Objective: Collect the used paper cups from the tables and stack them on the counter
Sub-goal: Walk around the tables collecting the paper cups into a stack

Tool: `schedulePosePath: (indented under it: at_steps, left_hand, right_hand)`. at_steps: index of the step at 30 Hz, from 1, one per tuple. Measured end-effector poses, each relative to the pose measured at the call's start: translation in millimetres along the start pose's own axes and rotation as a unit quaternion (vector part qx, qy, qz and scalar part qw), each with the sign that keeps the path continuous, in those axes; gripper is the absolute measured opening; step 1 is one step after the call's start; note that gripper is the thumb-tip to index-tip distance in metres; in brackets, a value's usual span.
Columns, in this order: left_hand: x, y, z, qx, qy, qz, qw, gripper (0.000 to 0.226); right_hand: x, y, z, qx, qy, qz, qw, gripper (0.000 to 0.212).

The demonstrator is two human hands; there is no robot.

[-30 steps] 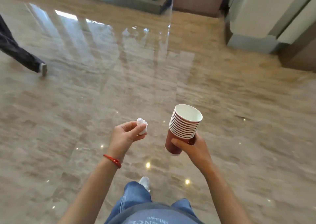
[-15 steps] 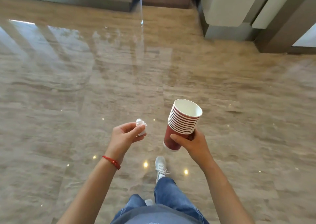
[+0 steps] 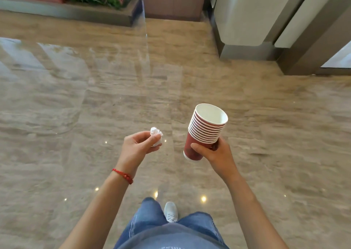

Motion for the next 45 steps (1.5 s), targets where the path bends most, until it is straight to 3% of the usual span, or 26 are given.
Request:
schedulePosePath:
  at_steps: [10, 20, 45]
  left_hand:
    - [0.6, -59.0, 218.4, 0.005, 0.004, -0.01, 1.0, 0.004]
    - [6.3, -164.2, 455.9, 0.035, 0.043, -0.011, 0.998, 0.011]
    - [152.8, -366.5, 977.0, 0.035, 0.035, 0.013, 0.999, 0.008]
  right_hand:
    - [39.0, 13.2, 207.6, 0.007, -0.01, 0.013, 1.0, 0.043]
    - [76.5, 64.5, 439.7, 0.011, -0.026, 0.034, 0.999, 0.047]
    - [22.1, 175.1, 1013.7, -0.013, -0.023, 0.041, 0.999, 0.044]
Point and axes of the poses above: each hand's wrist, its own z-axis towards the middle knuckle, its own x-axis out of the palm, y = z × x, the point moved 8 cm from there along z, towards the middle knuckle, and after that the axes turned 12 degrees about z, right-handed, at the moved point
